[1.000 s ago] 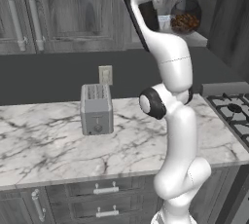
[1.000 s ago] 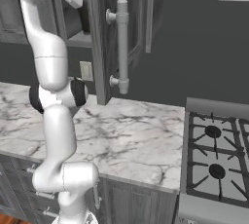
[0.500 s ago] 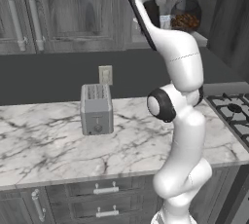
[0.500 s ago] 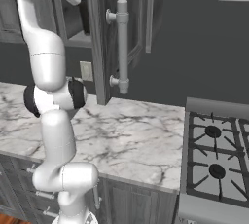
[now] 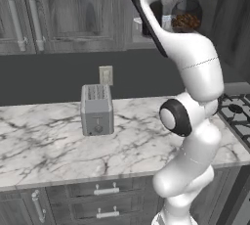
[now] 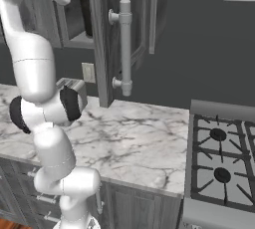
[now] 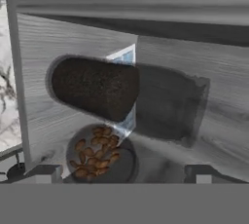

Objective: Pick the jar and jar from the dining table and place them in the open cabinet. Close the cabinet after placing the objects.

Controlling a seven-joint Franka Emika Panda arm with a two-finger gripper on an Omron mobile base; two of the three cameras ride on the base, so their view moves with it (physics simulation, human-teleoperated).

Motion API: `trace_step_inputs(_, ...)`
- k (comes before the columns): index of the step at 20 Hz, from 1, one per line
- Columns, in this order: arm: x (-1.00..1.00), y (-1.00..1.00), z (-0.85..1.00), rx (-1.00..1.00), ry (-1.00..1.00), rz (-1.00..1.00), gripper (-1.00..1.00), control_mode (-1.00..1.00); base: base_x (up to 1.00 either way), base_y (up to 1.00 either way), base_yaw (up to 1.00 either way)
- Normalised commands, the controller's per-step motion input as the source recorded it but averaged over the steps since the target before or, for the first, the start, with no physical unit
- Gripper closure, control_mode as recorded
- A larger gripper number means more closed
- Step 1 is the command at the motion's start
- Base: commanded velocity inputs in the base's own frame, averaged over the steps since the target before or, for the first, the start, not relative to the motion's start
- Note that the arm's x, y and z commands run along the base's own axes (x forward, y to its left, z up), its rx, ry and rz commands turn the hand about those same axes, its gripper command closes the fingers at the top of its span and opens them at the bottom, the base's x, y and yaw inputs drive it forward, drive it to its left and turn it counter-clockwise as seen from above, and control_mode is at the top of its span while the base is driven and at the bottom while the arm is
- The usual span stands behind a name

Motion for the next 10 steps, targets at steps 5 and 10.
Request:
trace_step_inputs(5,-0.75,0.0,-0.36,0.0,-0.02,-0.04,-1.0,-1.0,0.0,0.0,0.0)
trace_step_inputs(10,-0.81,0.0,-0.62,0.0,0.0,-0.07,-1.0,-1.0,0.0,0.0,0.0)
